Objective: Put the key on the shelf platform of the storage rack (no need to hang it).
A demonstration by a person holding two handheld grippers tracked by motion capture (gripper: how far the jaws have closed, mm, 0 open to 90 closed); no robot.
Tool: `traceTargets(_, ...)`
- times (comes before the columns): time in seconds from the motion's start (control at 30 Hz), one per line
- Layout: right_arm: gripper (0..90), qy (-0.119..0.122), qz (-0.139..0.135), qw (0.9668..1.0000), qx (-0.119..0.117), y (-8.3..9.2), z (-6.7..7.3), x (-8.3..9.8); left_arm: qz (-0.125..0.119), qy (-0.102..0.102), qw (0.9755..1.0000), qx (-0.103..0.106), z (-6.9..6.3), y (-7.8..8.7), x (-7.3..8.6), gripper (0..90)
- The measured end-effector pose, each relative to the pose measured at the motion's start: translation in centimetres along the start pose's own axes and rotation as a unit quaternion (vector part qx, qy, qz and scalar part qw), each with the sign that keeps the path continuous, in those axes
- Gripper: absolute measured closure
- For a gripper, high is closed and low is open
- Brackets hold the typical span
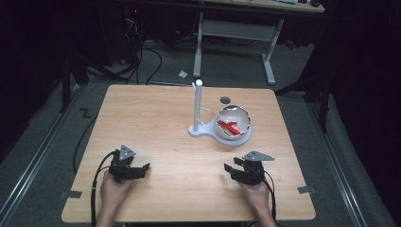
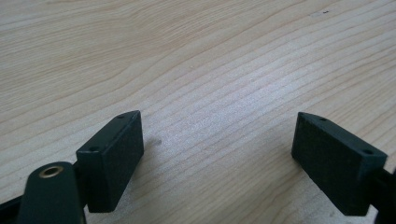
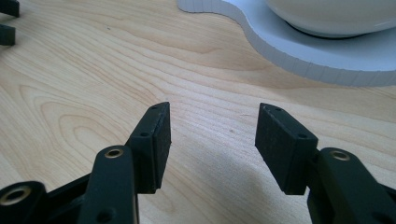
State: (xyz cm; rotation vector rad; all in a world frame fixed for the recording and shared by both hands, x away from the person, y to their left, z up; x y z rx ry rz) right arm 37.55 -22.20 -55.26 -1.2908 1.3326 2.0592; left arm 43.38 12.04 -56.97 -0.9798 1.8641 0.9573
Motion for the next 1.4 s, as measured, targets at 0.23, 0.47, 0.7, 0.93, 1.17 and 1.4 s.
traceTargets(0.23,45.5,0.007,0.007,0.9999,0.007,-0.5,0.0,0.3,0.001,-0.002,1.0,0.0,0.0,0.0,0.0,17.0)
traceTargets(0.47,44.7,0.013,0.017,0.9996,0.02,-1.2,-0.2,0.8,0.0,-0.001,1.0,0.0,0.0,0.0,0.0,17.0)
traceTargets(0.7,44.0,0.031,0.032,0.9983,0.039,-1.6,-0.3,1.2,0.0,-0.001,1.0,0.0,0.0,0.0,0.0,17.0)
traceTargets(0.93,42.2,0.056,0.039,0.9962,0.054,-1.7,-0.1,1.3,0.0,-0.001,1.0,-0.001,0.0,0.0,0.0,17.0)
traceTargets(1.17,41.7,0.057,0.038,0.9962,0.054,-1.7,-0.1,1.3,-0.001,0.0,1.0,-0.001,0.0,0.0,0.0,17.0)
traceTargets(1.4,41.5,0.056,0.038,0.9963,0.054,-1.7,-0.1,1.3,0.0,-0.001,1.0,-0.001,0.0,0.0,0.0,17.0)
Point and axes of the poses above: each handheld gripper's, and its own axes: y roughly backward along the jaws, x roughly out of its underside, z roughly to its left, the point moved 6 cm from there along -y, roughly forward along the jaws, and after that the axes turned 7 degrees about -z, right-handed, at the moved point
